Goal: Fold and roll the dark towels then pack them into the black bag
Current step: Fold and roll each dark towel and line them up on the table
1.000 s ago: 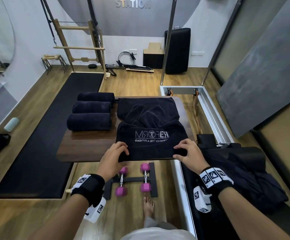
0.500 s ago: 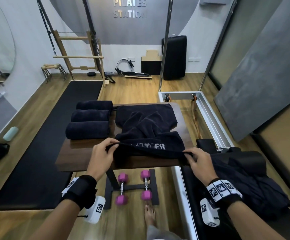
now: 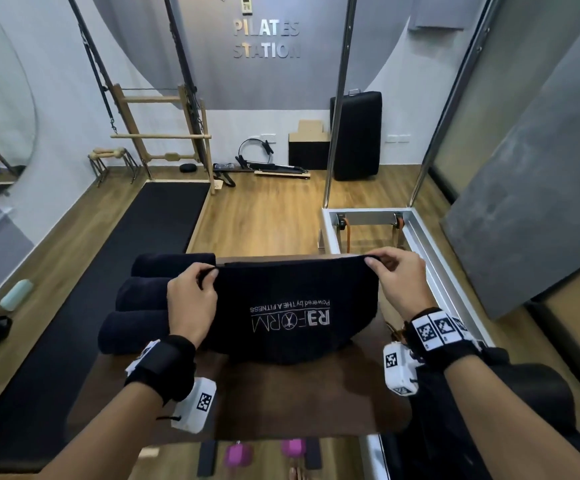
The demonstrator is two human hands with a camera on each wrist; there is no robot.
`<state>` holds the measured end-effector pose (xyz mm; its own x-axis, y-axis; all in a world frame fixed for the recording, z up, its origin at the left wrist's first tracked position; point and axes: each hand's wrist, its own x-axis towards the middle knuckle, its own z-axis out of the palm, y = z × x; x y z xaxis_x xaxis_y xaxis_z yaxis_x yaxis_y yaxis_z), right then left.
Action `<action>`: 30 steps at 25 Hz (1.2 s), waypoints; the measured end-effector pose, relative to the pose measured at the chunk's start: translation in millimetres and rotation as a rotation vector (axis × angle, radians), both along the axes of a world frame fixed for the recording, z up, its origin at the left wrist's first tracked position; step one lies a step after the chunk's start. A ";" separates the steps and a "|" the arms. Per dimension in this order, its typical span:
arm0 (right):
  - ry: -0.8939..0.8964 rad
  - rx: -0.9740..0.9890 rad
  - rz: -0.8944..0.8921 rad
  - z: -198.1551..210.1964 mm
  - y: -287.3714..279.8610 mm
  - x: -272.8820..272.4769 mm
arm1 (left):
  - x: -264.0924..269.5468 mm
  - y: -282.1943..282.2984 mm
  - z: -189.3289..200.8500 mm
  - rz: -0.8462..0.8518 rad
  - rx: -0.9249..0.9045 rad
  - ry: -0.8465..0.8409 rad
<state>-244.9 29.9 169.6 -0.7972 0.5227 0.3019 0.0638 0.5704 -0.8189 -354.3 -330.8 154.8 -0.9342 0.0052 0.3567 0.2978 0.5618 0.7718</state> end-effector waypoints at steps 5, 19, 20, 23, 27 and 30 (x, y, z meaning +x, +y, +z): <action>-0.181 0.019 -0.028 -18.8 22.2 -79.1 | -54.6 48.2 -10.2 0.114 -0.100 -0.193; -0.520 0.047 0.037 -94.0 45.5 -127.9 | -90.3 85.3 -56.3 0.179 -0.320 -0.456; -0.533 0.057 0.050 -95.4 45.0 -127.4 | -89.2 85.3 -56.0 0.179 -0.325 -0.441; -0.551 0.087 0.055 -95.1 38.8 -123.7 | -83.3 84.5 -54.6 0.163 -0.327 -0.399; -0.522 0.077 0.034 -84.2 33.3 -116.6 | -75.4 81.3 -50.9 0.138 -0.367 -0.354; -0.454 -0.033 0.019 -70.1 33.7 -108.4 | -71.7 78.8 -42.5 0.113 -0.337 -0.293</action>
<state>-353.3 63.6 99.6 -0.8546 0.5102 -0.0969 0.4102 0.5488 -0.7284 -426.0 -251.9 112.2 -0.9968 -0.0320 0.0737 0.0170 0.8125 0.5827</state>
